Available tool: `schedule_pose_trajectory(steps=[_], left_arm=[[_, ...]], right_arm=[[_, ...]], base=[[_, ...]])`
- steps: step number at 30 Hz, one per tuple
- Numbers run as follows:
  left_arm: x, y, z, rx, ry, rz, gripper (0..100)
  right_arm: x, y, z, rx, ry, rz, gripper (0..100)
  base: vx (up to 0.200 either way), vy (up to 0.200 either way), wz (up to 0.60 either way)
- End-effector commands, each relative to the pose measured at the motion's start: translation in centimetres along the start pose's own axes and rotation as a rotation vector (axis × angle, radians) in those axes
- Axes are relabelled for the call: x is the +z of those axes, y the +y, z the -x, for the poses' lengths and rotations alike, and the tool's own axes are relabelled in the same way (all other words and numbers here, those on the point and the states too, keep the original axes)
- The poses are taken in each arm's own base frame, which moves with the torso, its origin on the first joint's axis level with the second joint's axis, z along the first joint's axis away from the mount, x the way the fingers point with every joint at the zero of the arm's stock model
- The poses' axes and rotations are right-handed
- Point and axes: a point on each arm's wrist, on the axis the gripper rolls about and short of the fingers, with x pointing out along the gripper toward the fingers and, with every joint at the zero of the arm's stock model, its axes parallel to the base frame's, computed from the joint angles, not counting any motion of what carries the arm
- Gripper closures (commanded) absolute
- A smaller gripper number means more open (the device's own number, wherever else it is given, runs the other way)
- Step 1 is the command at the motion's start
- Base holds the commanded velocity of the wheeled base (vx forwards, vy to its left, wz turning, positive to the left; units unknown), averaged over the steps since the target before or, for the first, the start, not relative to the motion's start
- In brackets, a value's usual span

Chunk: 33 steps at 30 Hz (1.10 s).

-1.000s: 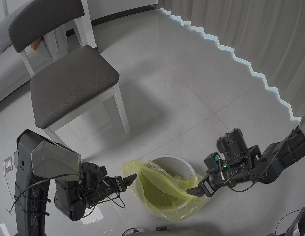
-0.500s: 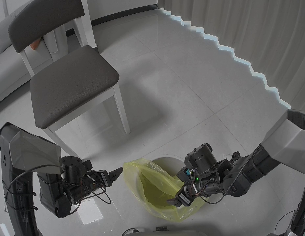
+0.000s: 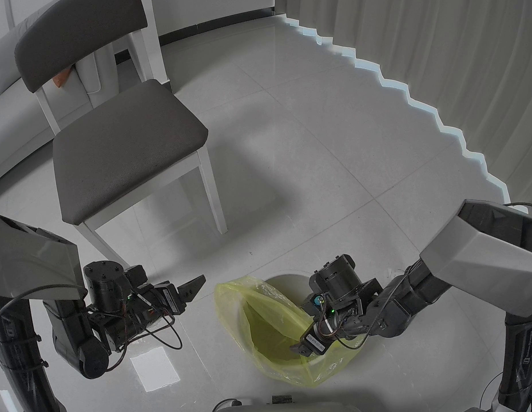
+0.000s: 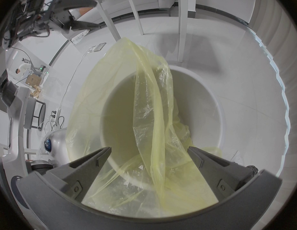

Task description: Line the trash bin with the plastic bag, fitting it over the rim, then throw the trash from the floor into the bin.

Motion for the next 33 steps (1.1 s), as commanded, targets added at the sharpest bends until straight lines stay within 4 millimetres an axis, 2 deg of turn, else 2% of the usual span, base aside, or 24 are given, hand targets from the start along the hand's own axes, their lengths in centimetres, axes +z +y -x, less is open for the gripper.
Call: schedule_pose_trajectory(steps=[1,9,10,15,21,27,28,29,33], left_arm=[[0.4,-0.2,0.5,-0.008,-0.025,-0.001,0],[0.7,0.3,1.0,0.014,-0.035,0.008,0],[0.8,0.4,1.0,0.015,-0.037,0.008,0],[0.8,0.3,1.1,0.013,-0.038,0.006,0],[0.9,0.2,1.1,0.01,-0.044,0.001,0],[1.0,-0.1,2.5,0.018,-0.045,-0.005,0],[1.0,-0.1,2.5,0.018,-0.045,-0.005,0],[0.9,-0.1,3.3,0.024,-0.036,-0.003,0],[0.8,-0.2,4.5,0.034,-0.032,-0.001,0]], right_arm=[[-0.2,-0.1,-2.1,-0.001,0.035,-0.003,0],[0.3,-1.2,-3.1,-0.034,0.051,0.025,0],[0.3,-1.2,-3.1,-0.036,0.052,0.042,100],[0.7,-1.2,-3.6,-0.079,0.055,0.051,100],[1.2,-0.9,-3.1,-0.096,0.043,0.065,100],[3.0,-1.1,0.2,-0.216,-0.016,0.085,100],[3.0,-1.1,0.2,-0.216,-0.016,0.085,100],[3.6,-1.2,1.3,-0.228,-0.045,0.086,100],[5.2,-2.0,3.8,-0.254,-0.125,0.077,100]], base=[[0.0,0.0,0.0],[0.0,0.0,0.0],[0.0,0.0,0.0],[0.0,0.0,0.0],[0.0,0.0,0.0],[0.0,0.0,0.0],[0.0,0.0,0.0],[0.0,0.0,0.0],[0.0,0.0,0.0]])
